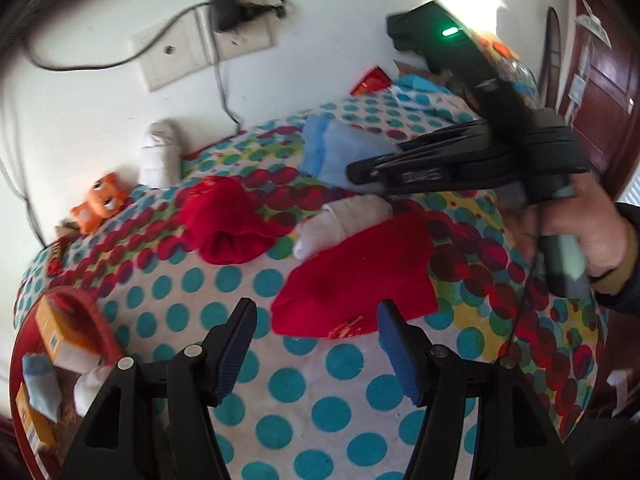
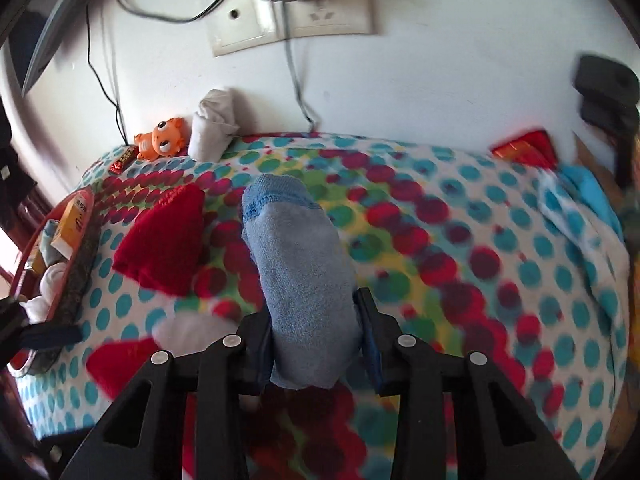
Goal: Organize objects
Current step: 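Grasp the red cloth with the left gripper while the right gripper grasps the grey-blue sock, then release the red cloth into the tray with the left gripper while the right holds the sock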
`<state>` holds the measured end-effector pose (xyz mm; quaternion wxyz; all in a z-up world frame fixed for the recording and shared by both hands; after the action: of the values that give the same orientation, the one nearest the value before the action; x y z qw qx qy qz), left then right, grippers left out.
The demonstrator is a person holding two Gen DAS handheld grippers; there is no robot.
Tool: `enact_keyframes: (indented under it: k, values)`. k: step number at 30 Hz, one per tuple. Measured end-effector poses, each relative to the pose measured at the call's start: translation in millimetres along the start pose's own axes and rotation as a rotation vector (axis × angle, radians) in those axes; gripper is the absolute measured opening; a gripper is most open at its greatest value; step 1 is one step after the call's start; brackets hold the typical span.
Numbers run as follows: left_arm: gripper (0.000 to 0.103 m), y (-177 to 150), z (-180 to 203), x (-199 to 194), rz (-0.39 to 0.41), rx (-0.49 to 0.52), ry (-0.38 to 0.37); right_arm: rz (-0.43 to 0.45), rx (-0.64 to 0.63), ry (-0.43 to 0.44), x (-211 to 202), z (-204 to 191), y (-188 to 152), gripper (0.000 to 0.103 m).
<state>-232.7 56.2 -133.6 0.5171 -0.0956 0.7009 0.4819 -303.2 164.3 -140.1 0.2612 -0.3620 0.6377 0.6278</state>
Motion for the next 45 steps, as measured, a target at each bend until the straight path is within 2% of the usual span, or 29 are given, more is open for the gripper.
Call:
enact_keyframes:
  k: [2, 5, 7, 17, 19, 20, 23, 25, 29, 33, 36, 45]
  values:
    - [0.064, 1, 4, 11, -0.011, 0.025, -0.032, -0.001, 0.045, 0.004, -10, 12, -17, 0.034]
    - [0.064, 1, 1, 27, -0.058, 0.018, -0.023, 0.012, 0.046, -0.048, -20, 21, -32, 0.034]
    - [0.064, 0, 0, 34, -0.073, 0.015, -0.015, 0.013, 0.058, -0.051, -22, 23, -37, 0.034]
    - [0.063, -5, -3, 37, -0.040, -0.078, -0.004, 0.032, 0.090, -0.085, -20, 27, -40, 0.041]
    - [0.050, -7, -1, 33, -0.035, -0.092, 0.006, 0.027, 0.069, -0.107, -19, 25, -40, 0.043]
    - [0.039, -8, 0, 29, -0.028, -0.093, 0.021, 0.024, 0.055, -0.119, -18, 23, -39, 0.044]
    - [0.031, -17, 3, 15, -0.016, -0.145, -0.022, 0.017, 0.029, -0.137, -17, 20, -40, 0.047]
    - [0.031, -24, 7, 7, -0.018, -0.156, -0.043, 0.017, 0.028, -0.135, -17, 20, -40, 0.048]
    - [0.031, -38, 17, -9, -0.025, -0.147, -0.037, 0.014, 0.023, -0.131, -16, 18, -39, 0.050]
    - [0.031, -46, 22, -14, -0.028, -0.140, 0.001, 0.013, 0.020, -0.133, -16, 18, -39, 0.051]
    - [0.031, -45, 17, -14, -0.028, -0.194, -0.002, 0.012, 0.015, -0.139, -16, 17, -39, 0.051]
    - [0.031, -48, -20, -24, -0.040, -0.311, 0.100, 0.007, -0.005, -0.154, -15, 16, -40, 0.052]
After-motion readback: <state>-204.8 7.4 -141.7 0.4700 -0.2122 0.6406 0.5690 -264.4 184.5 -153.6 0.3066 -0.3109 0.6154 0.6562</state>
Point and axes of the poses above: each gripper's, at about its wrist camera, not at the fingertips, and x roughly the way its jaws point, z to its right, y to its top, the point moved 9 cm from there along x, roughly the way its jaws point, and after that the axes turned 5 degrees about -y, right-handed, at the moved point
